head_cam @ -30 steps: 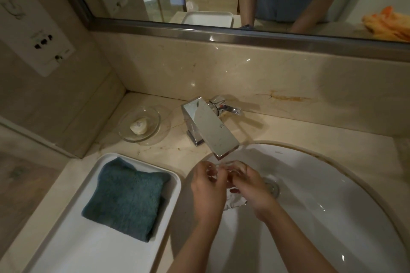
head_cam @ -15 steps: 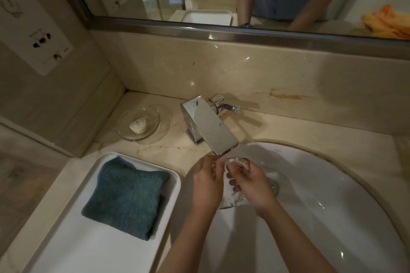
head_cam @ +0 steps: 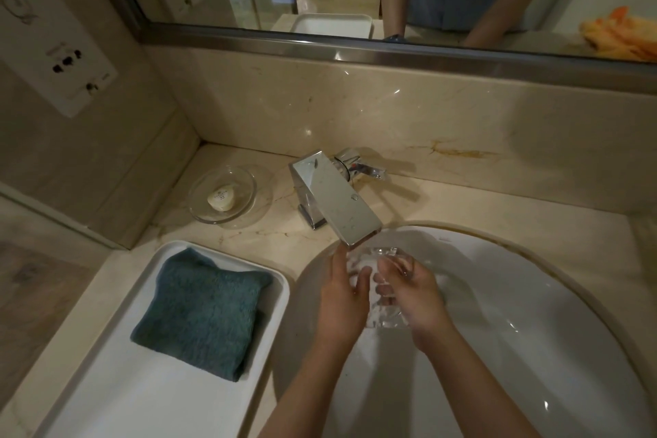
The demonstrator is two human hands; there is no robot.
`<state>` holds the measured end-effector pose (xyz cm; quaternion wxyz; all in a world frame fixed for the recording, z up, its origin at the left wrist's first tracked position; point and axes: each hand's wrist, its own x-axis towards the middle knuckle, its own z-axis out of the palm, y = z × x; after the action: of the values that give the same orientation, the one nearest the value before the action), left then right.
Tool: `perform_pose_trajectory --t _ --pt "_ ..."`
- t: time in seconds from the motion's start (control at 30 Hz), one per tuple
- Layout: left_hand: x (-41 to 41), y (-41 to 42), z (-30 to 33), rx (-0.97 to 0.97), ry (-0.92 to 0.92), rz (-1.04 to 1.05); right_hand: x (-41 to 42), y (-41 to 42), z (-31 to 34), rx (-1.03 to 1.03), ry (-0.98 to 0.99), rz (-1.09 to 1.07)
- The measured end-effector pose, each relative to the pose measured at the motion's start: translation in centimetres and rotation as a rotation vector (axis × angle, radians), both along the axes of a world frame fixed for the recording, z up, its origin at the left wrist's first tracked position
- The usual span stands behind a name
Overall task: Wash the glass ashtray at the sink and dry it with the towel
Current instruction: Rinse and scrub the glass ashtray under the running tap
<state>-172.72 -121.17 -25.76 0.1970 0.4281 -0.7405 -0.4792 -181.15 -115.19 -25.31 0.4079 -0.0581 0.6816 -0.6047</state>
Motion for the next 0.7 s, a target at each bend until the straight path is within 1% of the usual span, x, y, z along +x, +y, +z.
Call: perform_pose_trajectory --t 0.1,0.17,0.3,0.43,0.7 --pt "0.6 0.9 -0.1 0.311 0.108 0.019 -0.7 0.1 0.2 -0.021 -0.053 -0.062" --pt "0.7 1.6 0.2 0.498 0.182 0.049 -1.0 0.2 0.3 0.001 -0.042 -0.045" --pt "1.0 1.7 0.6 0.604 0.205 0.046 -1.0 0.6 0.2 0.043 -0.023 -0.028" --pt "1.4 0.9 1.0 0.783 0.235 0.01 -1.2 1.0 0.2 0.044 -0.016 -0.024" --pt "1.8 -0.4 0.6 1.049 0.352 0.059 -1.4 1.2 0.1 0.045 0.033 0.066"
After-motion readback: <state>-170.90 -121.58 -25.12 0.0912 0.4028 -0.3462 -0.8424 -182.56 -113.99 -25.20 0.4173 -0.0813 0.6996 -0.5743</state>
